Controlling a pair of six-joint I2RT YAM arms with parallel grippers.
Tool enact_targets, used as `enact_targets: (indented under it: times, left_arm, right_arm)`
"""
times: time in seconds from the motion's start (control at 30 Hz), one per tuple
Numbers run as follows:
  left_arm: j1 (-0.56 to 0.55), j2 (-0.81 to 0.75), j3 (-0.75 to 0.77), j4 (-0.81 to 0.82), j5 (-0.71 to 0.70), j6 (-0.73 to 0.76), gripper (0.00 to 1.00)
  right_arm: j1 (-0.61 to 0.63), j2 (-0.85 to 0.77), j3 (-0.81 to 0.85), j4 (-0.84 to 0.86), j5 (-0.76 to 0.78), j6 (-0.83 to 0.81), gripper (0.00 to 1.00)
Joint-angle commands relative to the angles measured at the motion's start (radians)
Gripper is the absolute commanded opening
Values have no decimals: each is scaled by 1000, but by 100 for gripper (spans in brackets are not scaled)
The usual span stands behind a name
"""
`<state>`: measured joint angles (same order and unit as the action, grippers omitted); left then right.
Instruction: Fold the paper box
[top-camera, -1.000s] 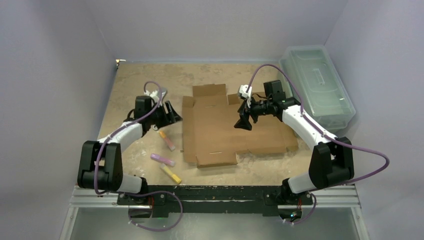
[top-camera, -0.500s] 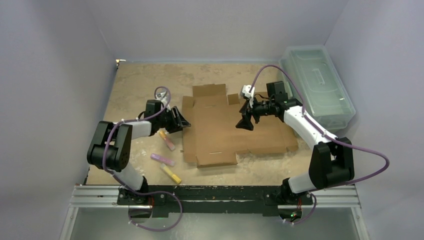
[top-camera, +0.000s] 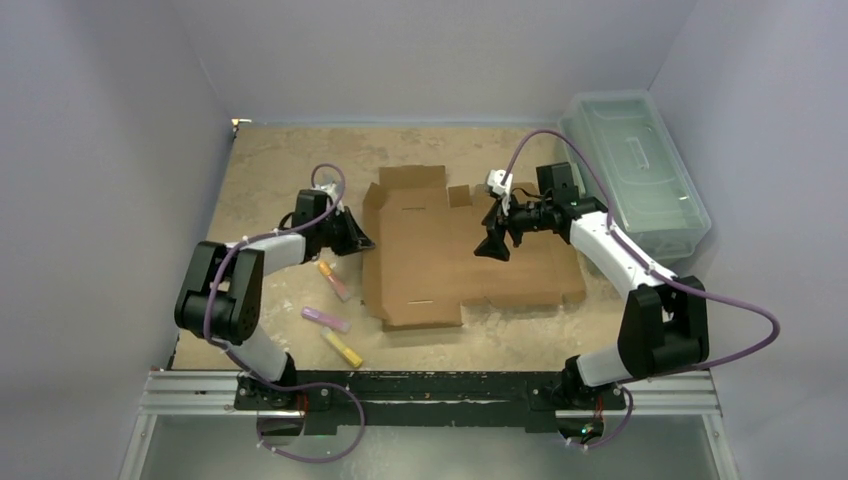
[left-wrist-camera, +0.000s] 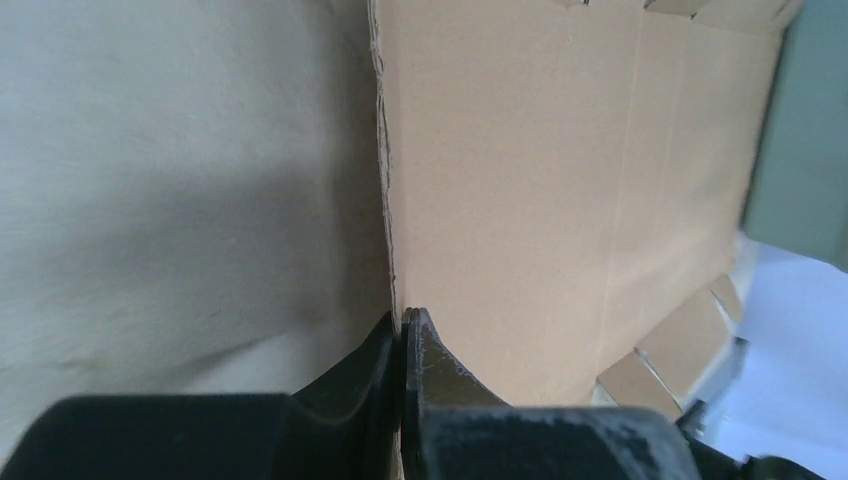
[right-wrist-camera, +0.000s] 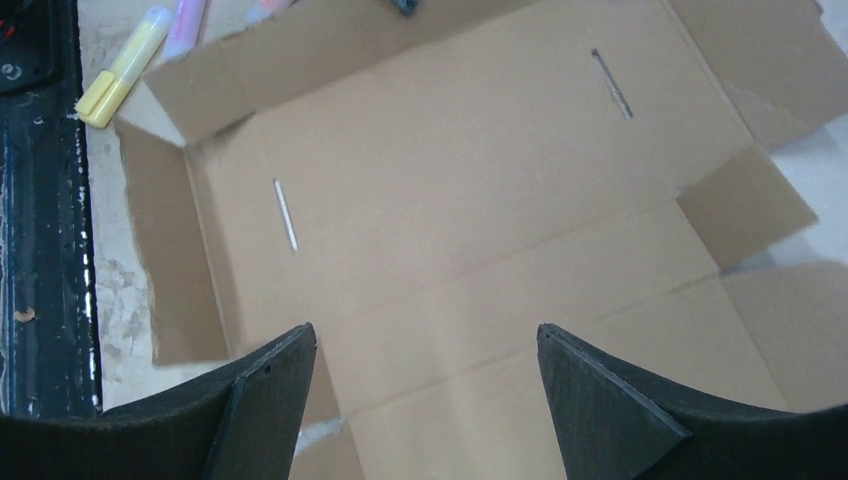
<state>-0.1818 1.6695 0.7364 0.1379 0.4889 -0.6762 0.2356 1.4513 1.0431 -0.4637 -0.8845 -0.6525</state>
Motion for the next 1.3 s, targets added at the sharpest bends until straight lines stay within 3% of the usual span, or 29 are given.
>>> enact_targets:
  times: [0.0,0.13,0.27,0.47,0.7,0.93,1.0,1.13,1.27]
  left_arm:
    - [-1,-147,132,-260,-244,217,0]
    - [-3,-240,237,-435,-392,360,0]
    - [-35,-302,337,-535,-499,477,0]
    - [-130,-399,461,-580,-684,685,0]
    - [-147,-485,546,-573,-704,876,0]
    - [-163,-570,467,-506,-699,925,0]
    - [-164,-584,450,-495,-703,923,0]
    - [-165,-590,431,-482,-698,910,0]
    - [-165,-590,422,-475,-692,898,0]
  right_arm:
    - [-41,-64,46,-31,-56,-19,85]
    - [-131,-94,63,-21,-103,19,86]
    - [-152,-97,53,44,-45,87,87]
    - [-200,-72,60,169,-12,220,93]
    - [-233,21,93,310,8,351,98]
    - [-271,83,81,441,-40,462,99]
    - [-269,70,-9,553,-69,553,99]
    - [-246,43,-260,935,-84,850,99]
    - [-173,90,-324,1133,-2,1000,99]
